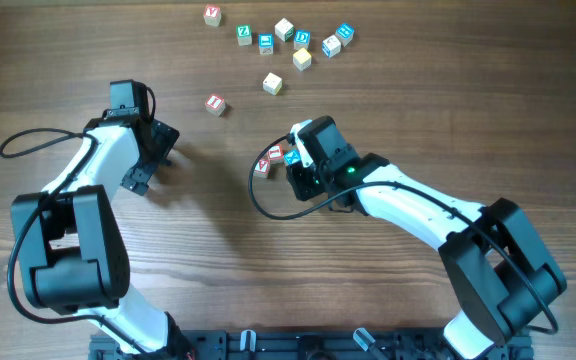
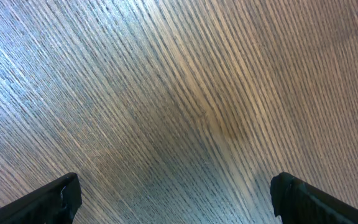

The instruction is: Form a circle

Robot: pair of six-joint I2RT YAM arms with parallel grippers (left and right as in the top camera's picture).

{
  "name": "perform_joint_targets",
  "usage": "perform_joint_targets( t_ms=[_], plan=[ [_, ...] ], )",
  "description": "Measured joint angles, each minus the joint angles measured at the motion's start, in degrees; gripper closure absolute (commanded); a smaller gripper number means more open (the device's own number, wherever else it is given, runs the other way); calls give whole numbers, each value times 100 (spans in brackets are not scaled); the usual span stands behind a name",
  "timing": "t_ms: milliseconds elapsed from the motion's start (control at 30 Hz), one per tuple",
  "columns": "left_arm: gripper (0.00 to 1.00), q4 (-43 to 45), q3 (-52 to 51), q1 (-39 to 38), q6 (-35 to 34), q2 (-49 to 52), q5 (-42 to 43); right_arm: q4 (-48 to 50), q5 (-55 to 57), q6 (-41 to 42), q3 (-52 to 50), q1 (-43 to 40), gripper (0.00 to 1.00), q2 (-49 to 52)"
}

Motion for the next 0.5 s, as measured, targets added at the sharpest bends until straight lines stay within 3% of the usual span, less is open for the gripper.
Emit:
perform_joint_targets(
  t_ms=[500],
  plan=[
    [0, 0, 0, 0, 0, 0, 0, -120, -247, -280, 0, 0, 46, 0]
  ],
)
